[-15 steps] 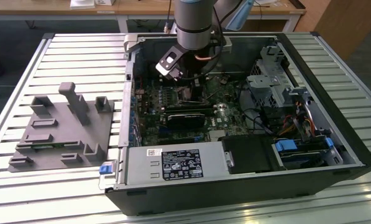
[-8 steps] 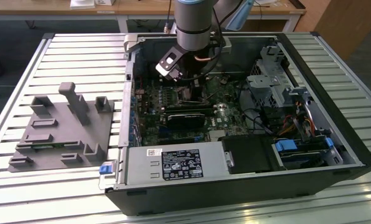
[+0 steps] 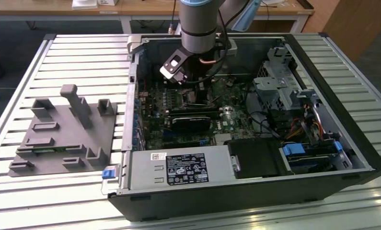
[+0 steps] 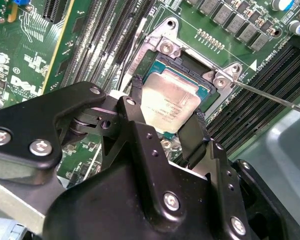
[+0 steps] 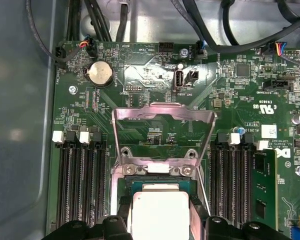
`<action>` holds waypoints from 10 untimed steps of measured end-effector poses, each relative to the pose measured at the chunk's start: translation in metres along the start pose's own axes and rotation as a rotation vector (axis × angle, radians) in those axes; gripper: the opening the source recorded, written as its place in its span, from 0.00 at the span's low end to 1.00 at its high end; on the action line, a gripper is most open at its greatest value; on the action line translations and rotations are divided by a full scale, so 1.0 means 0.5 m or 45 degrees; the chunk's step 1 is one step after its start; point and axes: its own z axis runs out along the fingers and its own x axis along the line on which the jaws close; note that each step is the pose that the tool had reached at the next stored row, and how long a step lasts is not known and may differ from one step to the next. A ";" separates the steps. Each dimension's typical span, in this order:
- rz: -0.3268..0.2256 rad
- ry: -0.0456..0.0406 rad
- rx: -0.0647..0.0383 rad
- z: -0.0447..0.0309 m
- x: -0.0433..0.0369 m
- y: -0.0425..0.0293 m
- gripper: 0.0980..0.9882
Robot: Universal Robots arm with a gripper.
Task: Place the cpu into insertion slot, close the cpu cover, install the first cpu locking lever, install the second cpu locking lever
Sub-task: 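Place the cpu into insertion slot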
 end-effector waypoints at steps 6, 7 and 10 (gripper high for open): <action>0.000 -0.001 0.000 0.007 0.003 -0.001 0.49; 0.000 -0.002 0.001 0.008 0.003 -0.001 0.49; 0.000 -0.003 0.000 0.008 0.003 -0.001 0.49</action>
